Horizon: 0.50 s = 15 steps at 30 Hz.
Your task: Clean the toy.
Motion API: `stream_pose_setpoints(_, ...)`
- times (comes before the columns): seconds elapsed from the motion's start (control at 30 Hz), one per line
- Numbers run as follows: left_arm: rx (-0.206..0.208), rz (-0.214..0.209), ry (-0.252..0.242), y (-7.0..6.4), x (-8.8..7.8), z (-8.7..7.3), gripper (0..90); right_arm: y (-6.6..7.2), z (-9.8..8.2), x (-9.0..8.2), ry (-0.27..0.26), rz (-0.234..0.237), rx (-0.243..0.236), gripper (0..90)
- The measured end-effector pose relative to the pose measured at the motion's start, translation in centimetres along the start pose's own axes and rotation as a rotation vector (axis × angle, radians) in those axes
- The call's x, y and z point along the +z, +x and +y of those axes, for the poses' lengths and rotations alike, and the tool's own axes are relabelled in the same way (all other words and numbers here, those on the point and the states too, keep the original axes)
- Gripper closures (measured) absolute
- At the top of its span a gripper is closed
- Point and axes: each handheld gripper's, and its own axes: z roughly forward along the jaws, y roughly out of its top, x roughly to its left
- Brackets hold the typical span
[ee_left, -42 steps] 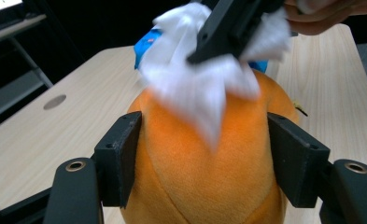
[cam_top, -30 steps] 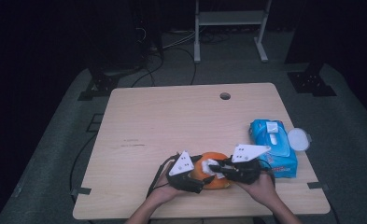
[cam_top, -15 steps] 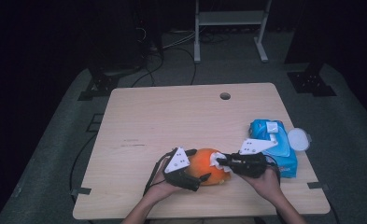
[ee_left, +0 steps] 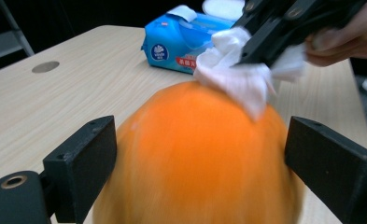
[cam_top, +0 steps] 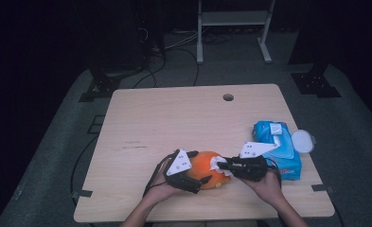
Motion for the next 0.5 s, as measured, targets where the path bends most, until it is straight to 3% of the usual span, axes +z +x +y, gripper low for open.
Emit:
stream_pose_setpoints(0.1,-0.013,-0.002,0.025,0.5,-0.5,-0.1,20.5,0.7,0.2,0.3,0.017,-0.004,-0.037,78.7)
stream_pose_setpoints(0.17,-0.037,0.004,0.041,1.0,-1.0,-0.4,23.1,0.1,0.0,0.1,0.019,-0.006,-0.014,78.8)
stream_pose_setpoints(0.27,-0.079,0.003,0.030,1.6,-1.4,-0.8,23.3,-1.0,-0.8,-0.2,0.046,-0.050,0.007,78.7)
stream_pose_setpoints(0.4,-0.064,0.004,-0.006,1.2,-1.0,-0.1,9.4,-1.0,-0.9,-0.2,0.043,-0.046,0.025,78.7)
stream_pose_setpoints(0.5,-0.033,-0.008,0.007,0.8,-0.6,-0.1,14.3,-0.3,-0.2,0.0,0.019,-0.017,0.016,78.7)
